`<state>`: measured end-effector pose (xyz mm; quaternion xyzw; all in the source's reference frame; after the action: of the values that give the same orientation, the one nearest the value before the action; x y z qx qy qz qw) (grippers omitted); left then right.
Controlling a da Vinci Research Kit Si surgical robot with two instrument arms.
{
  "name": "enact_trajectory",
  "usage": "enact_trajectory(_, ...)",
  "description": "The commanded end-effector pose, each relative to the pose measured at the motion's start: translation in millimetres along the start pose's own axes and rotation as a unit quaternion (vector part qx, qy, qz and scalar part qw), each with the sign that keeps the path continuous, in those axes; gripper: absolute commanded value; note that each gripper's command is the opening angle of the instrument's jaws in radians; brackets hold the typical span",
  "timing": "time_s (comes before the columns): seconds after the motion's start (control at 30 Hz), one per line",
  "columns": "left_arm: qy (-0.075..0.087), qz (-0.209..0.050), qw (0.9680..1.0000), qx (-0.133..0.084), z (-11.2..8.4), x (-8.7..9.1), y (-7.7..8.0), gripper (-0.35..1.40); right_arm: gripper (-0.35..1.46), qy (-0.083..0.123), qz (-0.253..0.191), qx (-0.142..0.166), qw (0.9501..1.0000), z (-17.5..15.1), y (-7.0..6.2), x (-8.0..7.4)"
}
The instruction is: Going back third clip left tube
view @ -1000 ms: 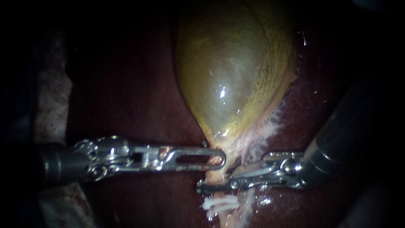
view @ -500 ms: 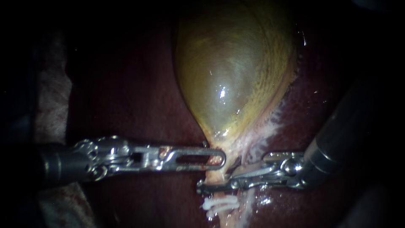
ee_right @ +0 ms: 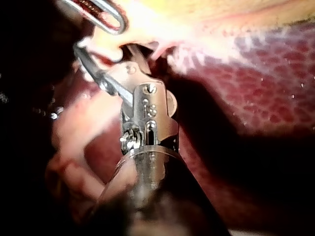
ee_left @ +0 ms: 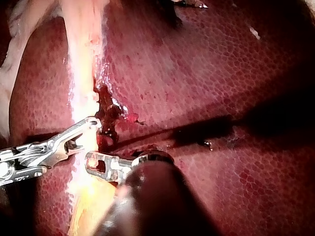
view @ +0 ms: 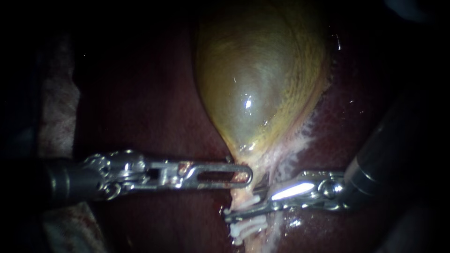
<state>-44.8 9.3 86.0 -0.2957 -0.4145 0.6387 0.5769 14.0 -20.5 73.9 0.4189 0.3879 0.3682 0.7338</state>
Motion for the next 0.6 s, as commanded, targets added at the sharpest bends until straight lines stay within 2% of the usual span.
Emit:
enact_trajectory(0.03, 0.0, 0.0, 1.0, 0.0, 0.0, 0.0, 0.0, -0.35, 0.56, 0.0, 0.0, 0.0, 1.0, 0.0, 0.0, 0.0)
enact_trajectory(0.4, 0.0, 0.0, 1.0, 0.0, 0.0, 0.0, 0.0, -0.35, 0.55, 0.003, -0.006, -0.003, 1.0, 1.8, 0.2, 0.0)
enact_trajectory(0.6, 0.0, 0.0, 1.0, 0.0, 0.0, 0.0, 0.0, -0.35, 0.54, 0.0, -0.031, -0.002, 0.9995, 1.1, 0.4, -0.3)
